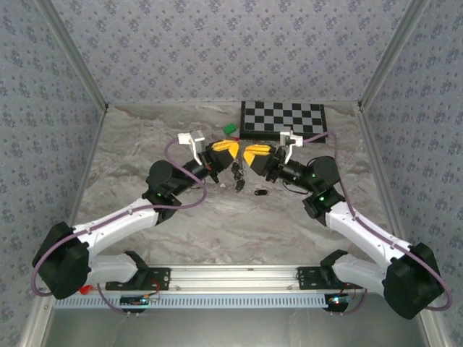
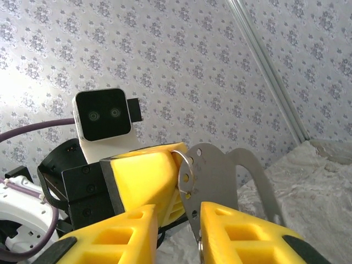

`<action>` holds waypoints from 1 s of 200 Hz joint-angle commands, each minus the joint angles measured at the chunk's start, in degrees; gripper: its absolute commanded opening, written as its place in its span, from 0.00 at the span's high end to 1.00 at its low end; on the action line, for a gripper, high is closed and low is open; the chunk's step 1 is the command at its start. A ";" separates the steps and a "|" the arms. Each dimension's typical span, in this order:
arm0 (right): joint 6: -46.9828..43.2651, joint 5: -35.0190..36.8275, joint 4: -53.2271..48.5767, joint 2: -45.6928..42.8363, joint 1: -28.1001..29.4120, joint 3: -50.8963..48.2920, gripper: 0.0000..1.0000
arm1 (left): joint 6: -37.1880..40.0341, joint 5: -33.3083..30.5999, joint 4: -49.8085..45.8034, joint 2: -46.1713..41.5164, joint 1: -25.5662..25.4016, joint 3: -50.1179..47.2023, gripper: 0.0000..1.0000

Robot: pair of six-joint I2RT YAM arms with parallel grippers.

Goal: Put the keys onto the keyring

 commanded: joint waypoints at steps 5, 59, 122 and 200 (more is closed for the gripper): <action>0.51 -0.42 2.88 1.01 -0.54 1.78 0.75 | -1.44 1.40 5.13 -0.64 0.18 1.37 1.00; 2.19 -2.64 6.70 3.03 -0.99 2.82 0.75 | -1.09 1.93 4.08 -1.16 0.22 1.37 1.00; 2.96 -4.17 8.86 4.03 -0.52 3.76 0.75 | -1.24 2.20 3.82 -0.71 0.23 1.79 1.00; 1.92 -4.21 6.23 5.10 0.02 5.01 0.79 | -2.73 4.47 4.55 -0.11 0.19 2.59 1.00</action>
